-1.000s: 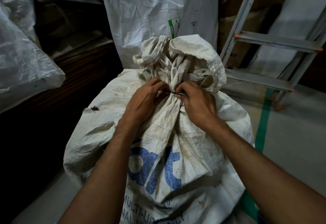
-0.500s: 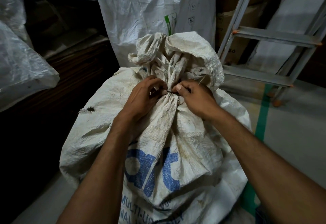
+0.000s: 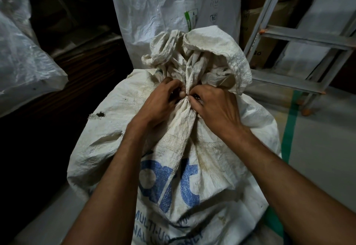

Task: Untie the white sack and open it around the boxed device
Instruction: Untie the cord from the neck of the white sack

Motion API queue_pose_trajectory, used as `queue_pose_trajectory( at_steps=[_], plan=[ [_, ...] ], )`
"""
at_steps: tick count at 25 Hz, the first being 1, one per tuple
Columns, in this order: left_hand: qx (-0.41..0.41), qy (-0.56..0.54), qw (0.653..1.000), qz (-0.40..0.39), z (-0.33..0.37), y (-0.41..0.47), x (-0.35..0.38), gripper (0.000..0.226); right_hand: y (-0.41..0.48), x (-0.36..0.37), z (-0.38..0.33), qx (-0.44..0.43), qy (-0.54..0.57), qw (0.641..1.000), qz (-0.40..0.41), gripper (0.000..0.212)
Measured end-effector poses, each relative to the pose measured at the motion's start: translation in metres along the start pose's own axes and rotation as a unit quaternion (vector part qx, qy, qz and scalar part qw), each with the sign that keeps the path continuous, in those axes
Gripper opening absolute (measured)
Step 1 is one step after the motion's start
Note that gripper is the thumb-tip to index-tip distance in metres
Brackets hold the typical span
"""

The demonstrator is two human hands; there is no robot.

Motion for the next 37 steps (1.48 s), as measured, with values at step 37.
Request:
queue_pose_trajectory(
  at_steps=[37],
  plan=[
    [-0.097,-0.064,0.977,0.179,0.045,-0.064,-0.083,0.018,0.008,-0.116,-0.002,0.063,0.196,0.965,0.164,0.012]
  ],
)
Point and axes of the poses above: each hand's wrist, its own y-axis towards the middle knuckle, its own x-axis out of the palm, z = x × y, the point moved 9 cm from there along y, towards the middle knuckle, and after that the axes turned 11 degrees about -x, right-handed, at the moved point
